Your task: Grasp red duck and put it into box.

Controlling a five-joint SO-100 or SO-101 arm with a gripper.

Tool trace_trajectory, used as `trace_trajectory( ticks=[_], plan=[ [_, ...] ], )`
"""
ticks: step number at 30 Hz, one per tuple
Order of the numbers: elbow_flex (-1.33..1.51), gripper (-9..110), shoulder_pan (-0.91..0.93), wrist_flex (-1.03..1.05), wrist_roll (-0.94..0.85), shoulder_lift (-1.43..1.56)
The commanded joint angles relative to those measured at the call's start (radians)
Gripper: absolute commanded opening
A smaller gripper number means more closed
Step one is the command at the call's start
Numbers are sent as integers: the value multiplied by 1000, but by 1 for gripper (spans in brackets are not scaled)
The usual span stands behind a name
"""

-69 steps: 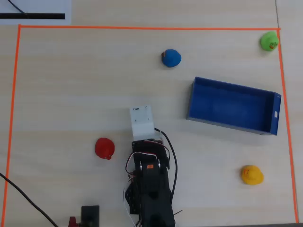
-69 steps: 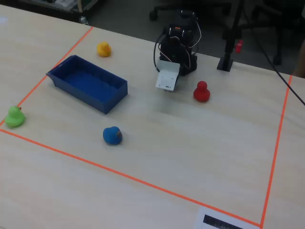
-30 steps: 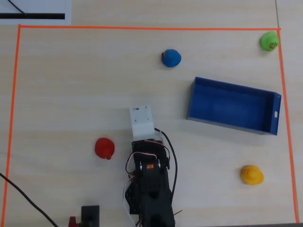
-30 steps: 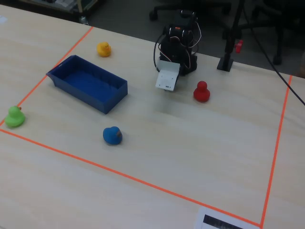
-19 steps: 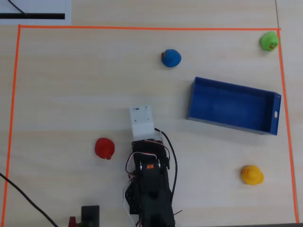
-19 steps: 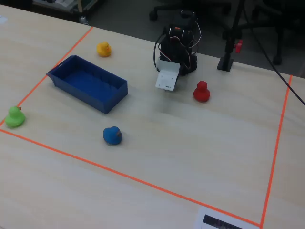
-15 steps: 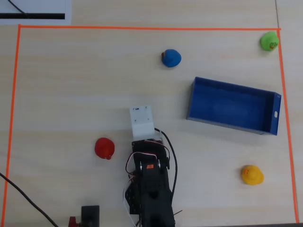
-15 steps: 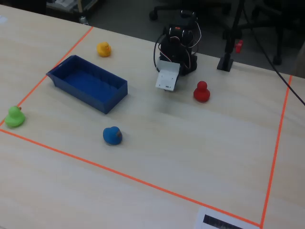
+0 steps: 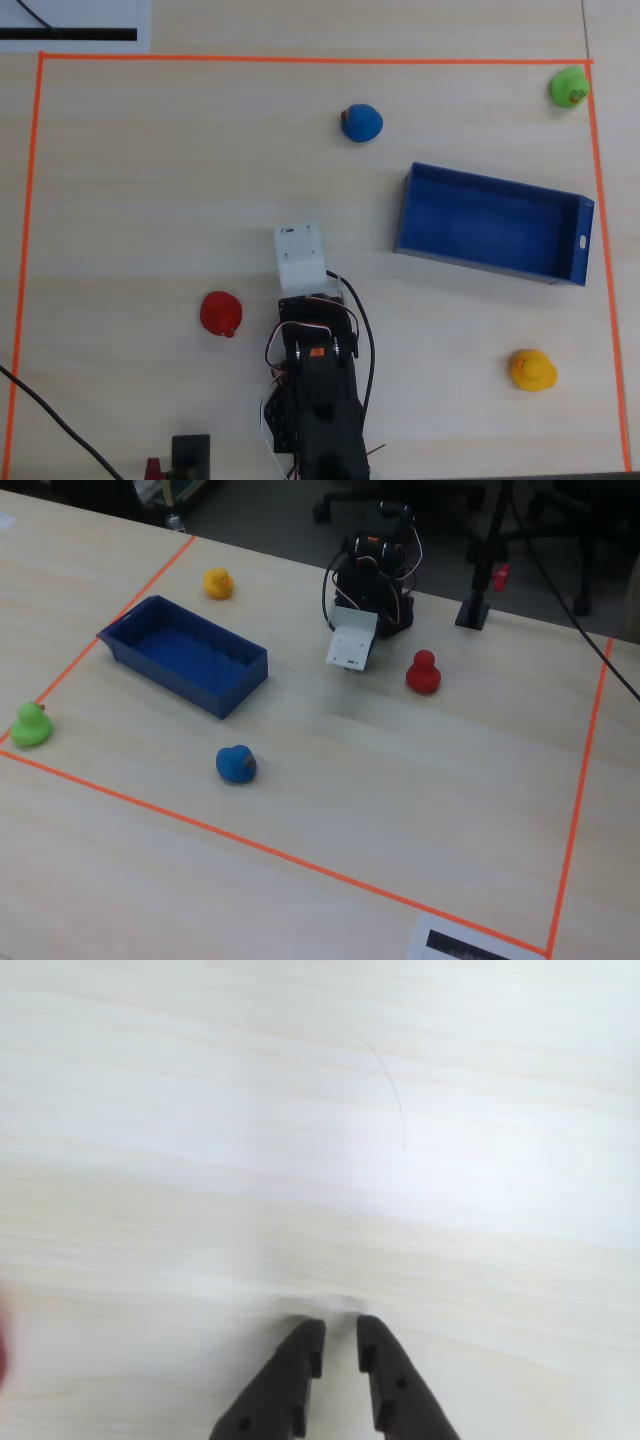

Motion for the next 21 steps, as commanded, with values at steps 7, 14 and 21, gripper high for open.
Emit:
trace_trajectory(
  ticks=[7,14,21],
  plan=[
    [0,1,-198,23,5,-5],
    [0,1,-100,23,5,-5],
    [0,0,-98,15,-3,-6]
  ],
)
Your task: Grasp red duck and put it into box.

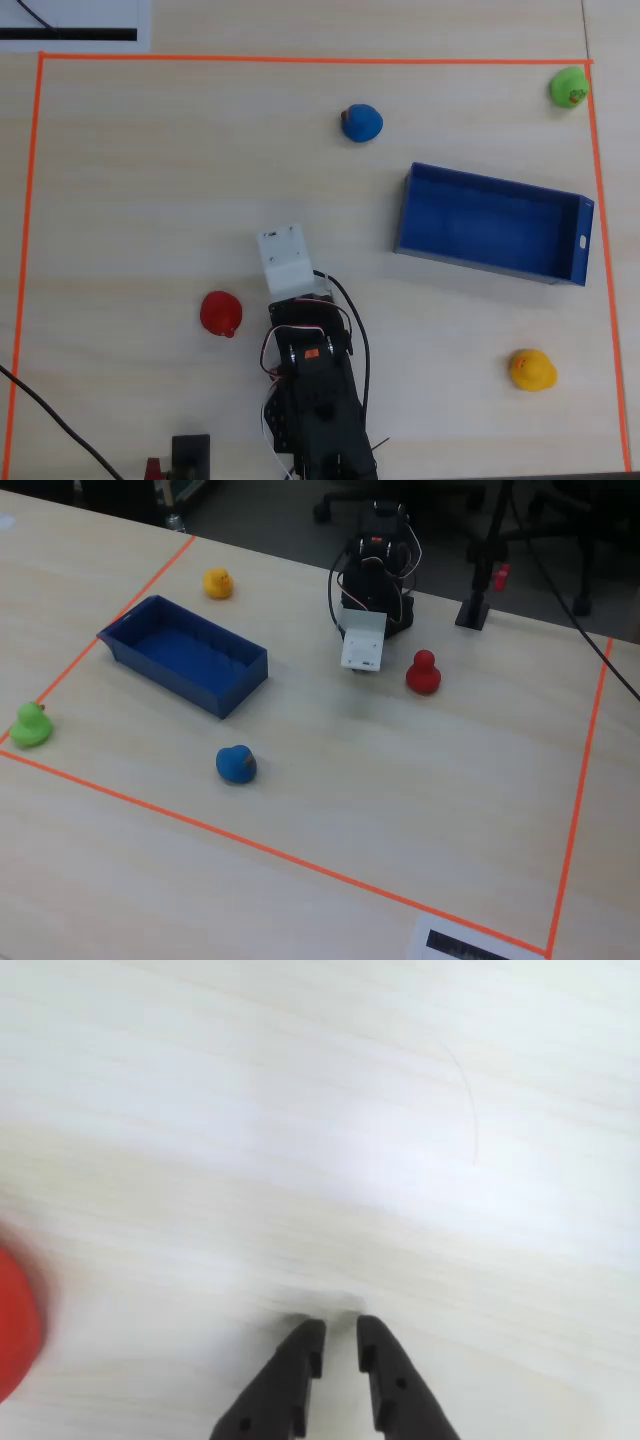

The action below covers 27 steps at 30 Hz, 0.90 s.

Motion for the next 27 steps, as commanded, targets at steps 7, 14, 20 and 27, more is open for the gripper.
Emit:
trace_trajectory(
  ticks=[7,14,20,27],
  plan=[
    [-160,12,-61,-316,-25,-341],
    [-580,18,-308,-281,144,-724],
    [-816,19,-514,-94,356,-887],
    [-764,22,-569,34,499,-914]
  ],
)
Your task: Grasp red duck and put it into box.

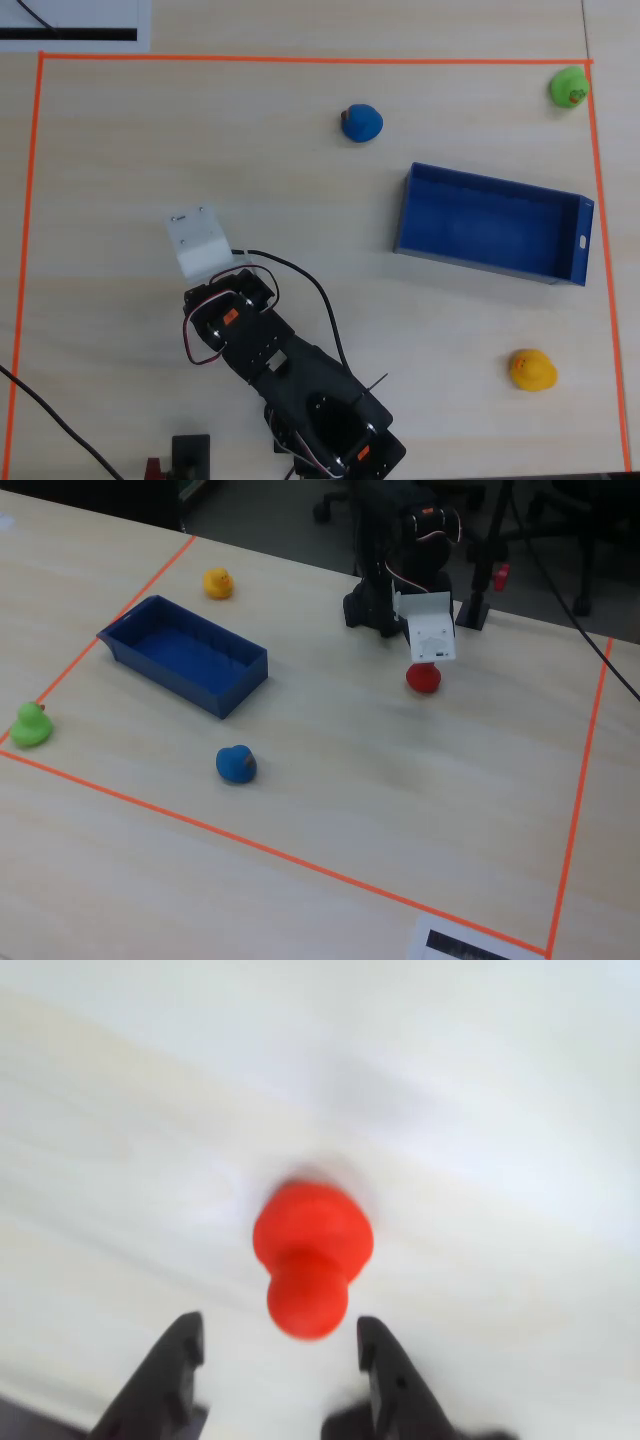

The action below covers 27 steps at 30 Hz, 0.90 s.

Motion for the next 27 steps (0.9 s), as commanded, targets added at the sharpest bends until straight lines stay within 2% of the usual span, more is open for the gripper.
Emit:
trace_trajectory(
  ticks=[1,12,27],
  plan=[
    [31,22,-11,49,57,8],
    [253,23,51,38,77,110],
    [183,24,21,-17,103,61]
  ],
)
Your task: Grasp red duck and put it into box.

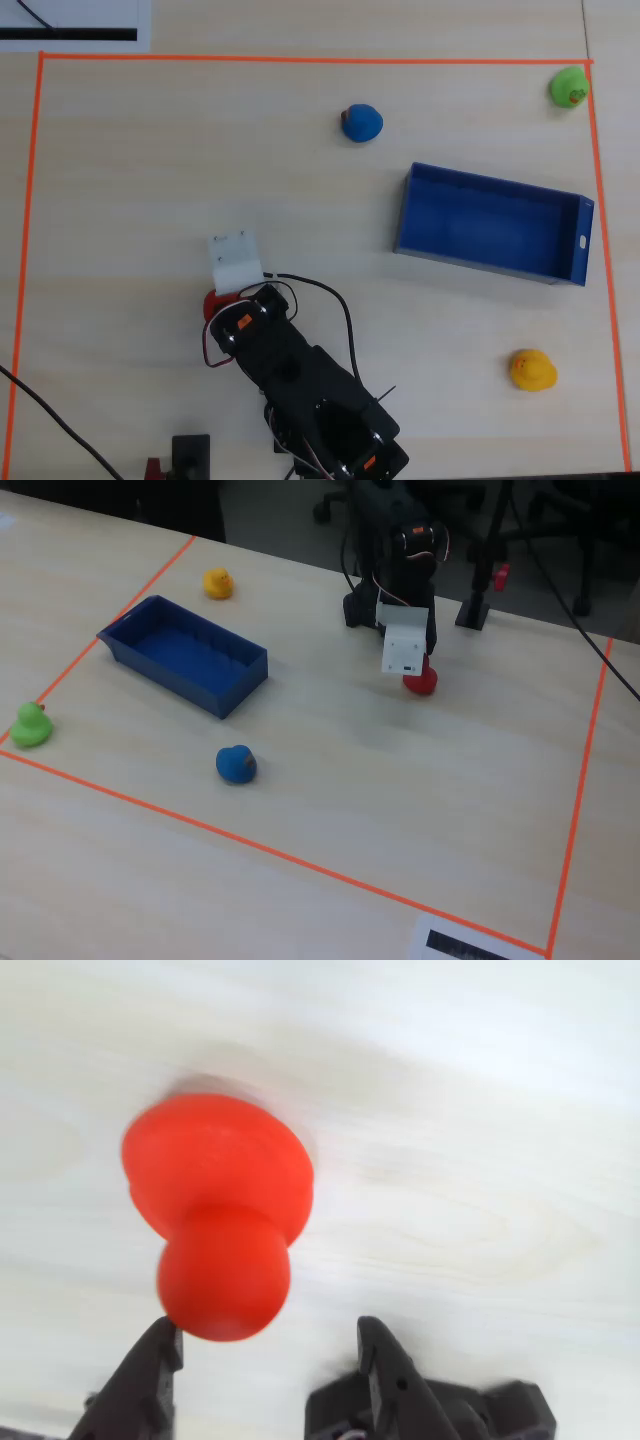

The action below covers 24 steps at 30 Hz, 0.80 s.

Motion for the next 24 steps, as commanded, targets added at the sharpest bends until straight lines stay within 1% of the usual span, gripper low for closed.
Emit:
trace_trajectory(
  ticks=[1,12,20,22,24],
  plan=[
    [-61,24,-21,-35,14,-32],
    [20,24,-32,-173,26,-66],
    [57,23,-14,-175,32,-69],
    [60,22,-12,-178,35,-69],
    [60,18,-8,-183,35,-69]
  ],
)
